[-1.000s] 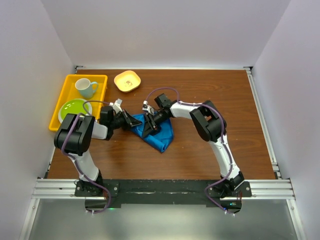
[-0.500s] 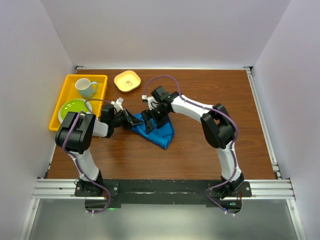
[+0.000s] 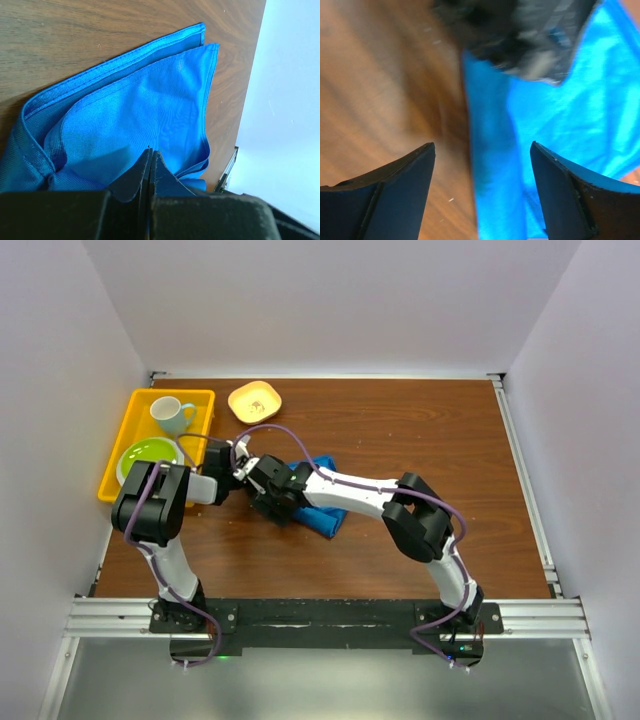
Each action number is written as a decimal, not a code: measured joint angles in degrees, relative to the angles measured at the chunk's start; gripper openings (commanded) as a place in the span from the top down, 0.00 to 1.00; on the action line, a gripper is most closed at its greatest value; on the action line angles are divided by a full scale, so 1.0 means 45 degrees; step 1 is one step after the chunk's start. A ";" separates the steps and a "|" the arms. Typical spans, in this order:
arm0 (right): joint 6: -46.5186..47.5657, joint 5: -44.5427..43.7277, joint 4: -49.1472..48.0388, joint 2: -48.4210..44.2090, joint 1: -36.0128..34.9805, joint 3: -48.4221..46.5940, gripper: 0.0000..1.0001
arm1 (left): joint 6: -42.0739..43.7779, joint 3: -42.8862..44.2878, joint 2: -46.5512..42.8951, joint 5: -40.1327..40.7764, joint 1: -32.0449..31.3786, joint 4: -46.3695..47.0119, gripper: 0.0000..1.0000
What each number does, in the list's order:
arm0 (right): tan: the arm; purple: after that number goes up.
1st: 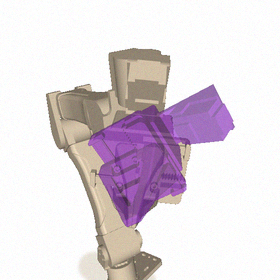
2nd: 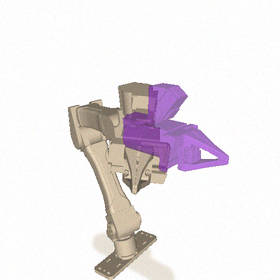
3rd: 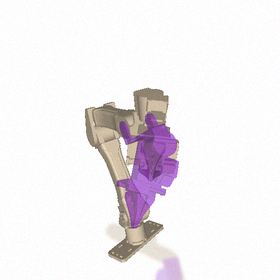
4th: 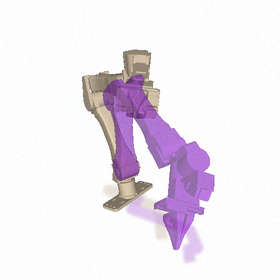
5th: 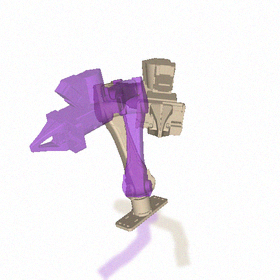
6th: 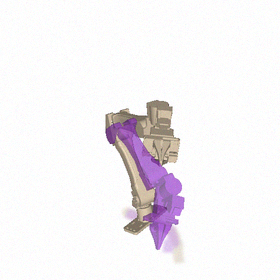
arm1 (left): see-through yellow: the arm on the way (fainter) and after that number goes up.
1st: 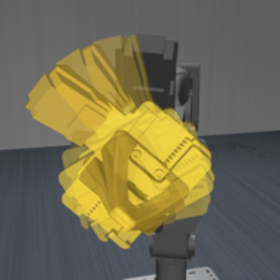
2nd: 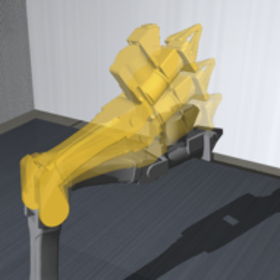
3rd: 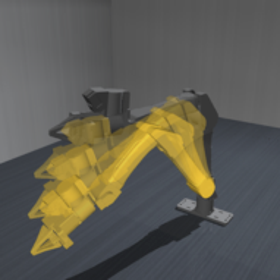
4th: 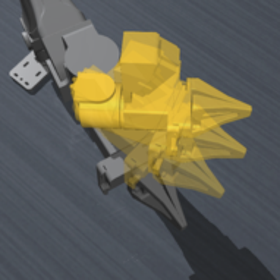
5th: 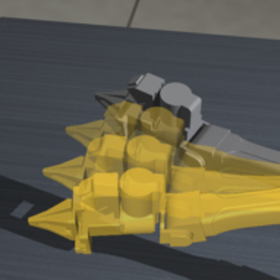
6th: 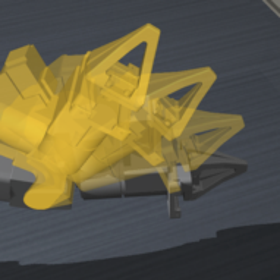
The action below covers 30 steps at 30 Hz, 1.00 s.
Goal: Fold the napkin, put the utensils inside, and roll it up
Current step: Roll the napkin with the utensil
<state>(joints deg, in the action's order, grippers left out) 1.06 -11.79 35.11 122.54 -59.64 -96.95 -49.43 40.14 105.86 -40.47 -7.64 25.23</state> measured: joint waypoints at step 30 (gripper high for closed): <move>-0.1719 0.8189 -0.3395 0.0389 0.3691 0.1880 0.88 | 0.2482 0.3002 -0.2526 0.3041 0.0301 -0.6727 0.74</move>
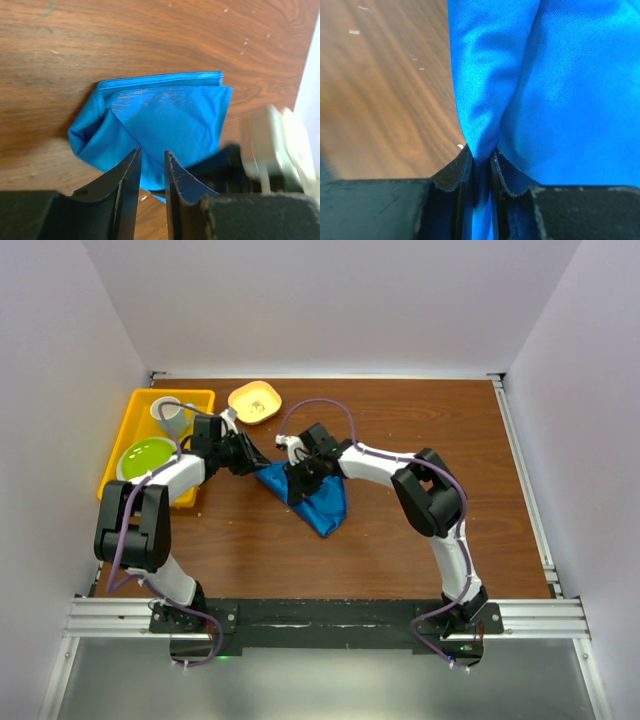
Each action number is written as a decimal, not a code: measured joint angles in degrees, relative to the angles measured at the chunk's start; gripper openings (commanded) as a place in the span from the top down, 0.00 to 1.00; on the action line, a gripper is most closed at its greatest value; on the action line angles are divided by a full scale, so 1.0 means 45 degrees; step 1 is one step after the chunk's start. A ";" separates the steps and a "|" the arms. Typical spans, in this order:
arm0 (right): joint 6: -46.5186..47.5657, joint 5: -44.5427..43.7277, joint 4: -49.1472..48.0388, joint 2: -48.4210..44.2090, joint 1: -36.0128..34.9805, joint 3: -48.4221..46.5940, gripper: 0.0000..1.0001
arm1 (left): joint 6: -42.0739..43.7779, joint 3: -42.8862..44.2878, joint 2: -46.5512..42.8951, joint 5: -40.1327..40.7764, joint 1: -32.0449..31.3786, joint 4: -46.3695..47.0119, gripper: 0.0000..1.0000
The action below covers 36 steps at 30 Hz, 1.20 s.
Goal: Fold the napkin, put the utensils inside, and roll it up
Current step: Roll the napkin with the utensil
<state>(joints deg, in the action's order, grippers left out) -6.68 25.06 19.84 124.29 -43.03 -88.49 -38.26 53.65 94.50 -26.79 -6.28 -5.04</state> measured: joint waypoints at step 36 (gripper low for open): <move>-0.2424 0.6407 0.1826 0.1389 0.1982 -0.0699 0.26 | -0.4017 -0.3444 0.3347 -0.2283 -0.1205 0.9738 1.00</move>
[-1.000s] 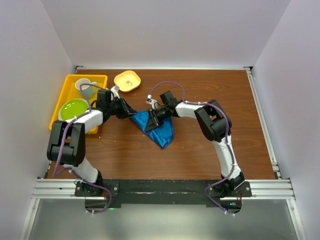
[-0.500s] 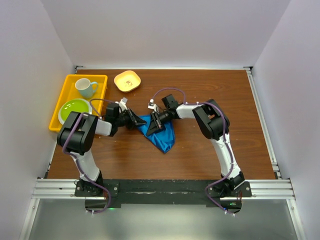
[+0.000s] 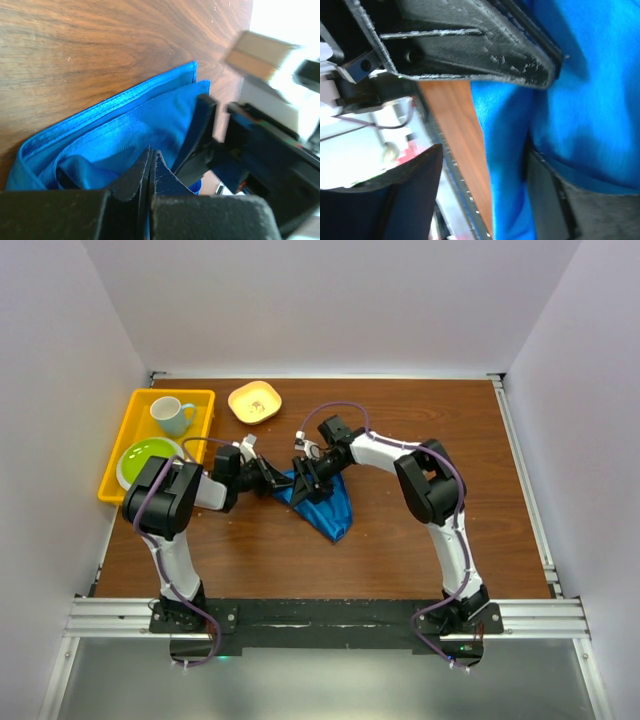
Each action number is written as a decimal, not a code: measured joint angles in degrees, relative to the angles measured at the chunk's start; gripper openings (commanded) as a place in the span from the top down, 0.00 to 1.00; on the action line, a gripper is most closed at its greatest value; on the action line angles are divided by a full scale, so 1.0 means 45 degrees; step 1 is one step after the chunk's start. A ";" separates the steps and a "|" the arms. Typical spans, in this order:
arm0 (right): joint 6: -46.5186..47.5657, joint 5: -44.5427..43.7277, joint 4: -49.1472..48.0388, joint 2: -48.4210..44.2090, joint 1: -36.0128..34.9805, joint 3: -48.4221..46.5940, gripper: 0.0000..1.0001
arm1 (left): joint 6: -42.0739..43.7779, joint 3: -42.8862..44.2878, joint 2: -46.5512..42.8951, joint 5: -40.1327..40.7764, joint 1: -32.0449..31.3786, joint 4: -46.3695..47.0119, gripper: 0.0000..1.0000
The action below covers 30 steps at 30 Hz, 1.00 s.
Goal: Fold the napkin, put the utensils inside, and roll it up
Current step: Roll the napkin with the utensil
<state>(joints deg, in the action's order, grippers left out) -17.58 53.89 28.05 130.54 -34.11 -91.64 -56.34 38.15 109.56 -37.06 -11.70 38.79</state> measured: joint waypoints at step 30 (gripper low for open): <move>0.3031 -1.6878 0.1710 -0.1399 -0.5493 -0.0850 0.86 | 0.0899 0.2234 -0.0015 -0.0160 0.0024 -0.5741 0.98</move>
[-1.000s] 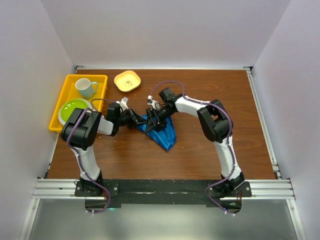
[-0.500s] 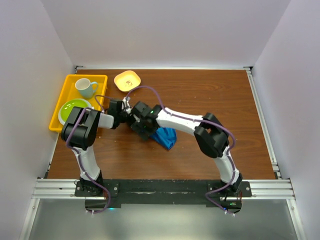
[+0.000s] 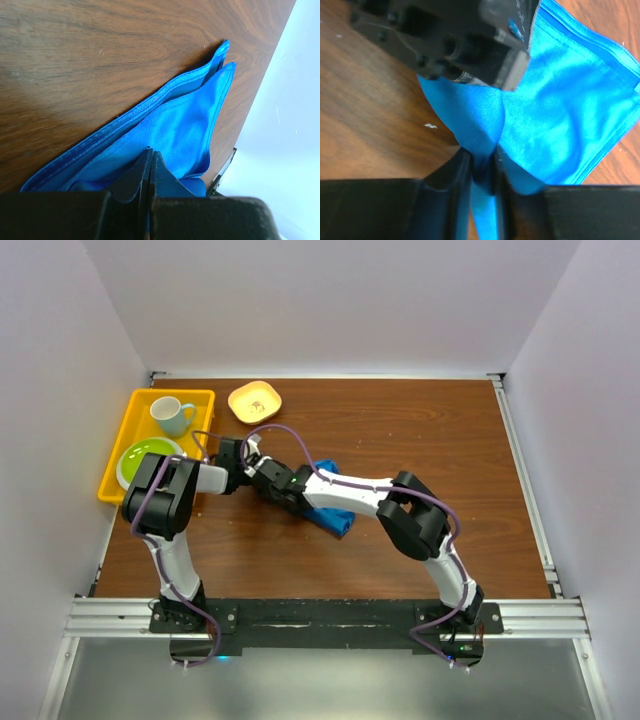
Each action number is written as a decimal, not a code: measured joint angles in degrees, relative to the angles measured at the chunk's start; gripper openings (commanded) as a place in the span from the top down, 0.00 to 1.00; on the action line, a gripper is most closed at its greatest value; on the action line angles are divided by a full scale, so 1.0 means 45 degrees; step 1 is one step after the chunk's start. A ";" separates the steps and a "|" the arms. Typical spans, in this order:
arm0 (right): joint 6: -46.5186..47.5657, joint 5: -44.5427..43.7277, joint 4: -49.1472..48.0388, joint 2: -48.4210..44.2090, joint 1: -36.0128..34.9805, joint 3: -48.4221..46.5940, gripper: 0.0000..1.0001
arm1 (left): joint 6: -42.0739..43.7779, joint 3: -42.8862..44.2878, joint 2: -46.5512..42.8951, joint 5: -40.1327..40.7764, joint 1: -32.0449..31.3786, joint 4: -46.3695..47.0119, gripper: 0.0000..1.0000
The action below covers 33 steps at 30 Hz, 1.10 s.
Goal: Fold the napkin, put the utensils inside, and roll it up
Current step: Roll the napkin with the utensil
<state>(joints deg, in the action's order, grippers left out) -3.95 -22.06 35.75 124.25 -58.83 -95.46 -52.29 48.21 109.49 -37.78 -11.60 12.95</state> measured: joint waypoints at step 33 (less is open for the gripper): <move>-0.2059 1.8564 -0.0520 0.3366 0.5882 -0.0588 0.89 | 0.0325 -0.0729 -0.1817 0.0097 -0.0097 0.0427 0.78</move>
<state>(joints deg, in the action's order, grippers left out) -13.21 61.47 33.41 139.39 -32.36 -98.10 -50.83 44.93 101.32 -37.34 -12.03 14.87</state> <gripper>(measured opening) 0.146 0.228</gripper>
